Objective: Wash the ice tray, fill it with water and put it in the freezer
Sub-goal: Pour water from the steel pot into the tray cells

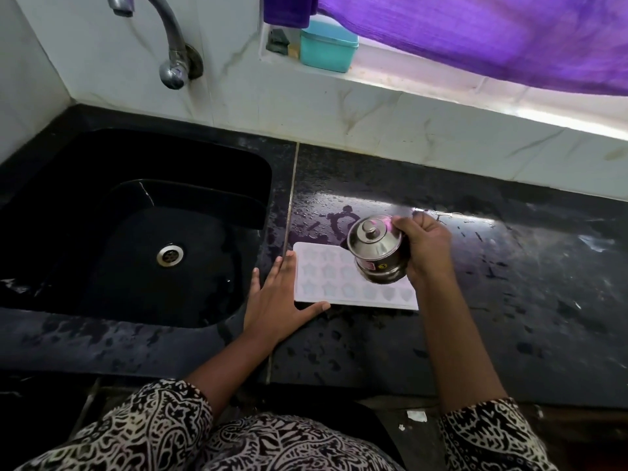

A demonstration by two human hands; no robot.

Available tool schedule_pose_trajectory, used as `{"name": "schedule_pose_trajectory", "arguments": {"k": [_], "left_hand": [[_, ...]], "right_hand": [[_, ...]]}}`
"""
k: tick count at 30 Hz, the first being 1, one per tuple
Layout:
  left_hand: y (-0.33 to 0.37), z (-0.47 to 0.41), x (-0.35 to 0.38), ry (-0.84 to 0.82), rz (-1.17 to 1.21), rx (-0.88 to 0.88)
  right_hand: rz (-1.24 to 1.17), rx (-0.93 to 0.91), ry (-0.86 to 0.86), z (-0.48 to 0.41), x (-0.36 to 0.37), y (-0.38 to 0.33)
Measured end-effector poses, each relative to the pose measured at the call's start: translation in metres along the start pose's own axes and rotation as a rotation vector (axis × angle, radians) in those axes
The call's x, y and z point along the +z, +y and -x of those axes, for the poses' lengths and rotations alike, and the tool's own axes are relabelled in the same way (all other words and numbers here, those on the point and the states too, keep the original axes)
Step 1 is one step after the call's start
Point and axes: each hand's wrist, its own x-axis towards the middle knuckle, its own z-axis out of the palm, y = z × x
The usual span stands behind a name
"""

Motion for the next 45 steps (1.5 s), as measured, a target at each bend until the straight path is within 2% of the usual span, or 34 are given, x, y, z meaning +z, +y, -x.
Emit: {"name": "schedule_pose_trajectory", "arguments": {"k": [15, 45], "left_hand": [[-0.002, -0.002, 0.004, -0.007, -0.039, 0.000], [-0.003, -0.001, 0.003, 0.011, -0.028, 0.006]], "right_hand": [[0.277, -0.108, -0.059, 0.003, 0.025, -0.003], [0.307, -0.098, -0.054, 0.007, 0.026, -0.011]]}}
